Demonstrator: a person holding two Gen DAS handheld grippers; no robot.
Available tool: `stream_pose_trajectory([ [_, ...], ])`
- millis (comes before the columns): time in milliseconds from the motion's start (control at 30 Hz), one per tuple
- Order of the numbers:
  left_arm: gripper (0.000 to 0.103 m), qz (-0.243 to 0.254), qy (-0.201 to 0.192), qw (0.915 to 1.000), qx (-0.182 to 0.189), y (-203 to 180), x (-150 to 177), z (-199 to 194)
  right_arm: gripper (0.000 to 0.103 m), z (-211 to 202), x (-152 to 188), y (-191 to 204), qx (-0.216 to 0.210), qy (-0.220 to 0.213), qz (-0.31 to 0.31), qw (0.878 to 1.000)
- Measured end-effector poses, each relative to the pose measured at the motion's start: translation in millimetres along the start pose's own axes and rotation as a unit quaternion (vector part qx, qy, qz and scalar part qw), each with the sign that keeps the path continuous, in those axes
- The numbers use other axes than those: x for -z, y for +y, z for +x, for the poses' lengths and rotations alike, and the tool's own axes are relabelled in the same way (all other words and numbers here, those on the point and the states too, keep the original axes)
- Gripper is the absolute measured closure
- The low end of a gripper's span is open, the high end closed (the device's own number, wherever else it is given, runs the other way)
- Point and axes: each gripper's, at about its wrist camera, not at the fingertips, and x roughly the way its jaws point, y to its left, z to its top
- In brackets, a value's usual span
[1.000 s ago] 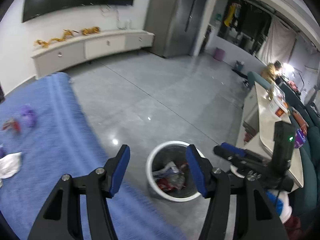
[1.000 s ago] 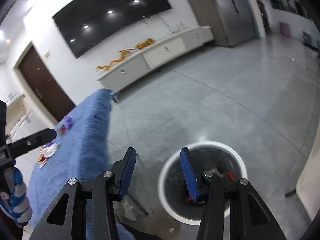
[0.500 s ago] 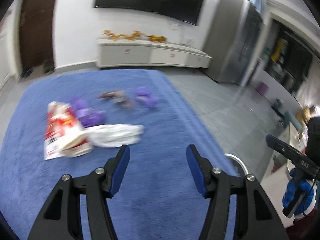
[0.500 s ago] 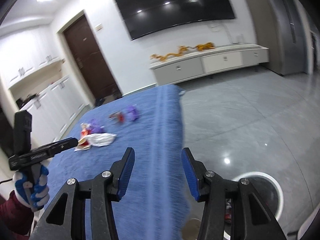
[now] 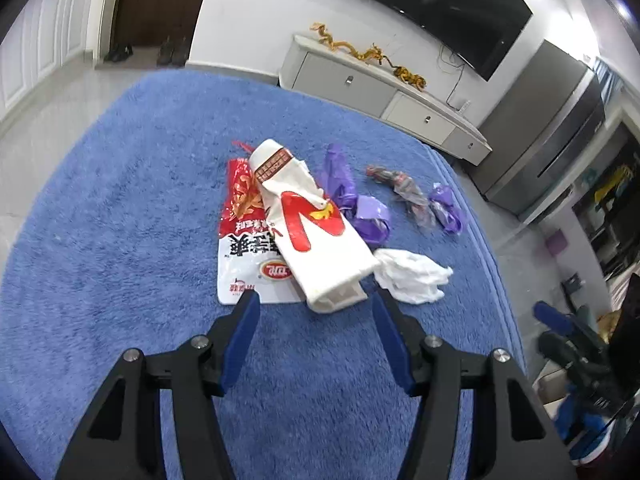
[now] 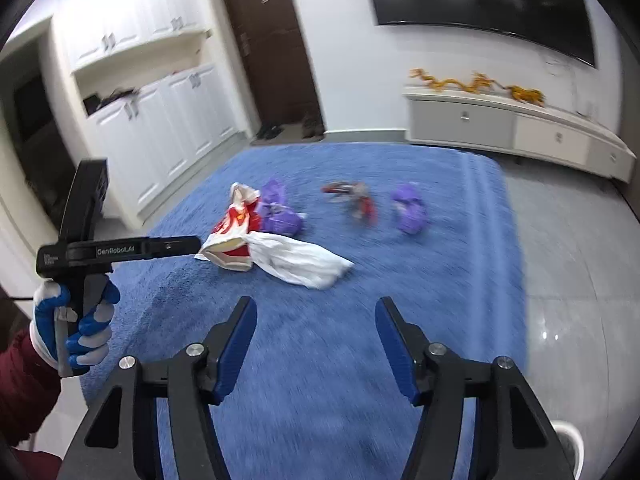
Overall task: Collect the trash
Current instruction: 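Grasp the white-red paper bag with the left tool while the right grasps white tissue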
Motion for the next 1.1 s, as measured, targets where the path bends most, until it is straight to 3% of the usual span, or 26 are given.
stream_pose_trajectory([
  [267, 0.046, -0.035, 0.032, 0.9981, 0.038, 6.5, -15.4, 30.4, 0.037, 73.0, -24.8, 15.6, -0.008, 0.038, -0.071, 0.997],
  [567, 0.047, -0.058, 0.046, 0.9954, 0.061, 0.8, -30.4, 52.3, 0.036, 117.0, -30.1, 11.3, -0.006, 0.067, -0.101, 0.993],
  [600, 0.047, -0.061, 0.046, 0.9952, 0.061, -0.2, -30.6, 54.0, 0.038, 118.3, -29.1, 9.2, -0.008, 0.068, -0.097, 0.993],
  [667, 0.049, -0.067, 0.045, 0.9948, 0.062, -1.9, -31.1, 57.0, 0.062, 119.3, -26.4, 3.5, -0.013, 0.07, -0.087, 0.994],
  [733, 0.053, -0.072, 0.044, 0.9946, 0.061, -3.8, -31.1, 59.5, 0.076, 117.6, -21.8, -1.3, -0.021, 0.072, -0.078, 0.994],
  [800, 0.063, -0.08, 0.041, 0.9939, 0.063, -2.8, -30.6, 59.4, 0.088, 113.7, -17.2, -3.5, -0.026, 0.077, -0.076, 0.994],
  [833, 0.077, -0.082, 0.04, 0.9937, 0.064, -2.6, -30.1, 58.9, 0.094, 110.8, -13.7, -4.4, -0.027, 0.078, -0.076, 0.994],
  [1100, 0.086, -0.081, 0.022, 0.9942, 0.067, -12.7, -17.4, 40.0, 0.098, 80.8, 0.5, -2.0, -0.029, 0.065, -0.061, 0.996],
])
